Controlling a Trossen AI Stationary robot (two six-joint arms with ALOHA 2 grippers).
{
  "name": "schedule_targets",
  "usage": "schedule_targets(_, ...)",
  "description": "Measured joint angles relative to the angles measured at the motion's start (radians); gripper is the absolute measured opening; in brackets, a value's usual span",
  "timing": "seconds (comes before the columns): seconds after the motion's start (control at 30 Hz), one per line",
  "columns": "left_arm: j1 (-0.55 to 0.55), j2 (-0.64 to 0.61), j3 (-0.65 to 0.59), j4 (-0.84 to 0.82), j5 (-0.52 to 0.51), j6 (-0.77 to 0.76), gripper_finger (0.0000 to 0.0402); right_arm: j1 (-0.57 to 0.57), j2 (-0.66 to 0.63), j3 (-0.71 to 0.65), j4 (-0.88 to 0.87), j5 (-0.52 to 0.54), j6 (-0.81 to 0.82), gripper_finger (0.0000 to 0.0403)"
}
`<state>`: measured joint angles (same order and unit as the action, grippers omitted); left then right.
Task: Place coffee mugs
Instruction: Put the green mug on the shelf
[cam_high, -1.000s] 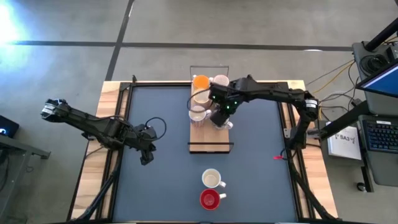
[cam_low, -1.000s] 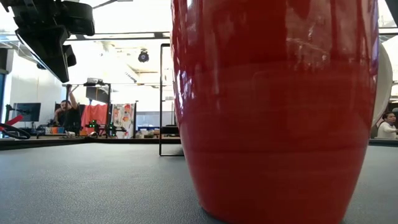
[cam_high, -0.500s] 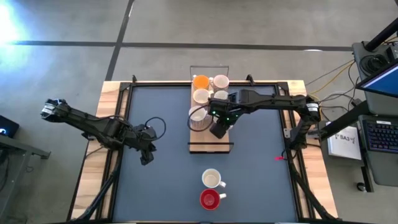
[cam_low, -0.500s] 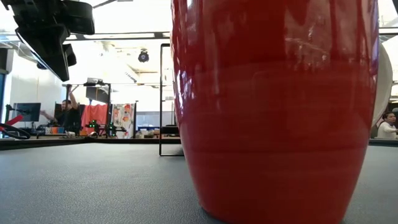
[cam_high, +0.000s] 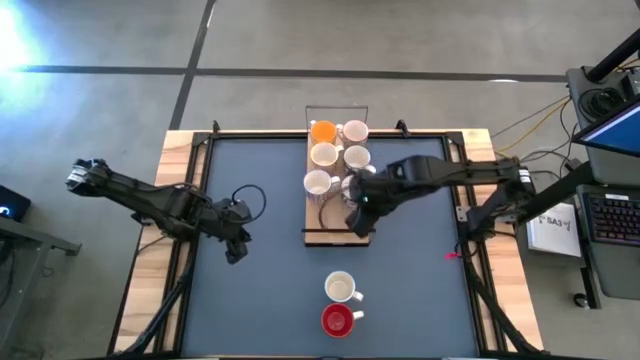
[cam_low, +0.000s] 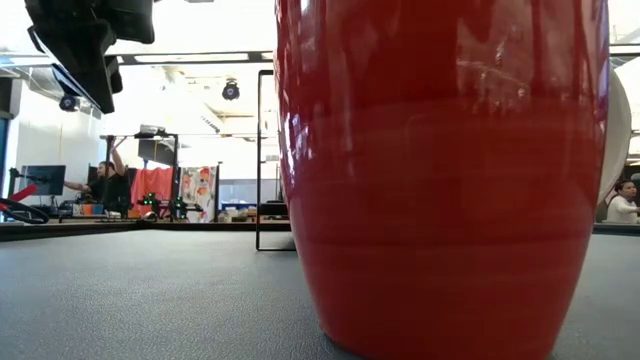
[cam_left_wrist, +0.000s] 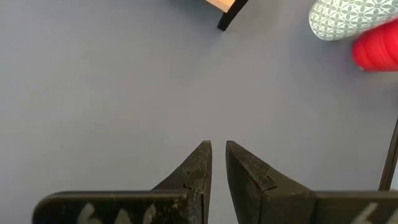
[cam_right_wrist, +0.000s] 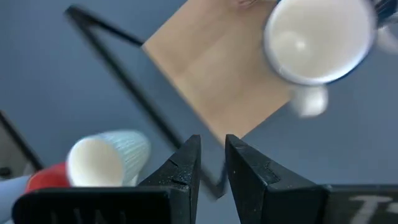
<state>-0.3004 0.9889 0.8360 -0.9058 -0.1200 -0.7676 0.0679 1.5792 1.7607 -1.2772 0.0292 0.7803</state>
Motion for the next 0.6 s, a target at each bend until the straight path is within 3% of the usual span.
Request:
schedule_targets(0.3,0.000,0.031,0.001,0.048,-0.001,-0.091,0.0029,0.186,0.008,0.000,0.005,-0.003,0.200,0.0062)
schedule_targets(0.6,0.000,0.032,0.001,0.054,-0.001,-0.196,0.0029,0.269,0.055,0.000,0.012,0.042,0.306,0.0060)
